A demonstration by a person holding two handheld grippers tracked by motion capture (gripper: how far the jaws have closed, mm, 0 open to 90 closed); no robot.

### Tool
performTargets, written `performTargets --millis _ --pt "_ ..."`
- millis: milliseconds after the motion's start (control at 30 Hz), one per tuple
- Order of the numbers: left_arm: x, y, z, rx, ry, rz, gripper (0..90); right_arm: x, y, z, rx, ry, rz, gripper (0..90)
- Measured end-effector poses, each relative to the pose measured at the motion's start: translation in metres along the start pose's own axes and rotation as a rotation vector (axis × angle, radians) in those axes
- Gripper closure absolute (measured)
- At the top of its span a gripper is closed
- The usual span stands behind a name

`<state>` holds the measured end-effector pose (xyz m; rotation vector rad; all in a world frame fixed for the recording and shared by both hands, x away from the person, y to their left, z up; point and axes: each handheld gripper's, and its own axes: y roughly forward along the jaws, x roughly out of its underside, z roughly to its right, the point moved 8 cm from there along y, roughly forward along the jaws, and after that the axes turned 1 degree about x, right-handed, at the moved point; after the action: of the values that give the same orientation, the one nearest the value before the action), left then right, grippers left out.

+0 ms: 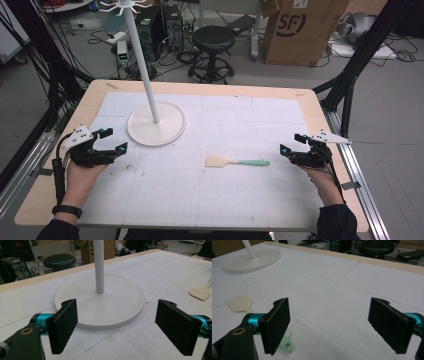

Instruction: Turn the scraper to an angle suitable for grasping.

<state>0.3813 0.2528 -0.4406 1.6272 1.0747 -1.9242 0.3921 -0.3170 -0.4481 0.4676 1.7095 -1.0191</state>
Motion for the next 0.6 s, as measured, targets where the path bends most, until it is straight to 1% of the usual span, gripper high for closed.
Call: performTargets --millis 167,333,467,567,600 --pt "0.001 -0.002 -0.003 -0.006 -0.016 -0.003 18.9 -0.001 0.0 -0.003 -0.017 -0.007 0.002 16.9" --pt "0.002 -0.002 -0.002 -0.005 -0.01 -0.016 18.9 0.0 0.003 -0.005 -0.029 -0.01 -0.006 16.7" --pt "0.002 -0.002 -0.002 0.001 -0.009 -0.012 18.9 0.001 0.004 -0.009 -0.05 -0.018 -0.012 16.6" --pt "0.001 -0.002 -0.002 0.002 -0.008 -0.007 18.9 0.0 0.006 -0.012 -0.066 -0.035 -0.016 16.5" --pt "0.001 -0.002 -0.002 0.004 -0.012 -0.004 18.9 -0.001 0.006 -0.014 -0.072 -0.036 -0.016 16.6"
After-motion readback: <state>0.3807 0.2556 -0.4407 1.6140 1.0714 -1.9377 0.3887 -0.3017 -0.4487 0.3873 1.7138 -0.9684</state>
